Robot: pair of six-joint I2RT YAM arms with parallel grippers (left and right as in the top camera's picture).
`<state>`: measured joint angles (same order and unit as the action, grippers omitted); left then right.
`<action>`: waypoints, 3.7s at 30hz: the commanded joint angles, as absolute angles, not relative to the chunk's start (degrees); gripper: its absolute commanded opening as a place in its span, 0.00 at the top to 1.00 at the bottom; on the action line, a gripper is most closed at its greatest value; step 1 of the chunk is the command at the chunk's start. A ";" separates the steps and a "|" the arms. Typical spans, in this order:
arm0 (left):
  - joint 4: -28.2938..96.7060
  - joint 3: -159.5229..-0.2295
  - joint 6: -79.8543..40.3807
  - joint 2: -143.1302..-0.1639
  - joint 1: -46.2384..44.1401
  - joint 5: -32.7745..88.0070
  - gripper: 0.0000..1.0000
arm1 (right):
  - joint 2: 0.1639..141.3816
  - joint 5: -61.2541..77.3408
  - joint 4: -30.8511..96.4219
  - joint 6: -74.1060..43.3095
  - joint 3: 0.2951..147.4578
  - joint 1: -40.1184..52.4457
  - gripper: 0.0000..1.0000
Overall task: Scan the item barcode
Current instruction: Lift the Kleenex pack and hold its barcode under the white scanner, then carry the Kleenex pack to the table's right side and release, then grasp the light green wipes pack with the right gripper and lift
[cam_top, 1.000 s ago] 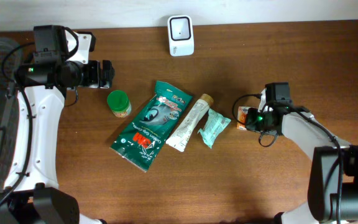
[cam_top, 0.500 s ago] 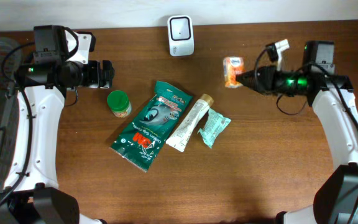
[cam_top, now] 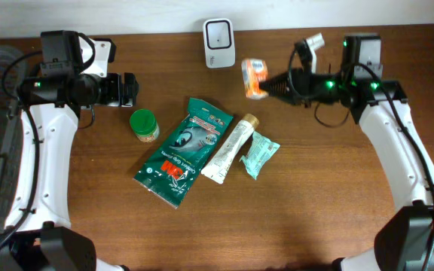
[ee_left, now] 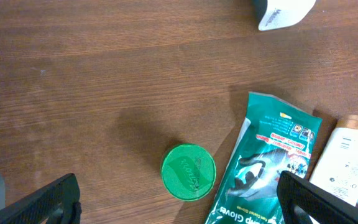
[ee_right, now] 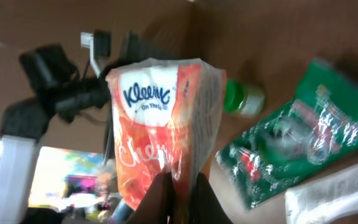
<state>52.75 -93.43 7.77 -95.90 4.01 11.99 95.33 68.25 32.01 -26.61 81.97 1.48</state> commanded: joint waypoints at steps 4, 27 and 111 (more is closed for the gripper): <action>52.64 -93.69 8.69 -95.50 4.29 12.19 0.01 | 112.42 23.35 54.74 -18.85 123.37 14.31 0.96; 52.64 -93.69 8.69 -95.50 4.29 12.19 0.01 | 137.69 -37.52 18.00 33.89 129.54 30.65 0.96; 52.64 -93.69 8.71 -95.50 4.29 12.19 0.01 | 112.95 25.45 63.66 -0.64 84.77 -3.03 0.22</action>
<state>52.75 -93.43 7.77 -95.90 4.01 11.99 107.48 19.35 64.07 -6.00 84.47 -3.11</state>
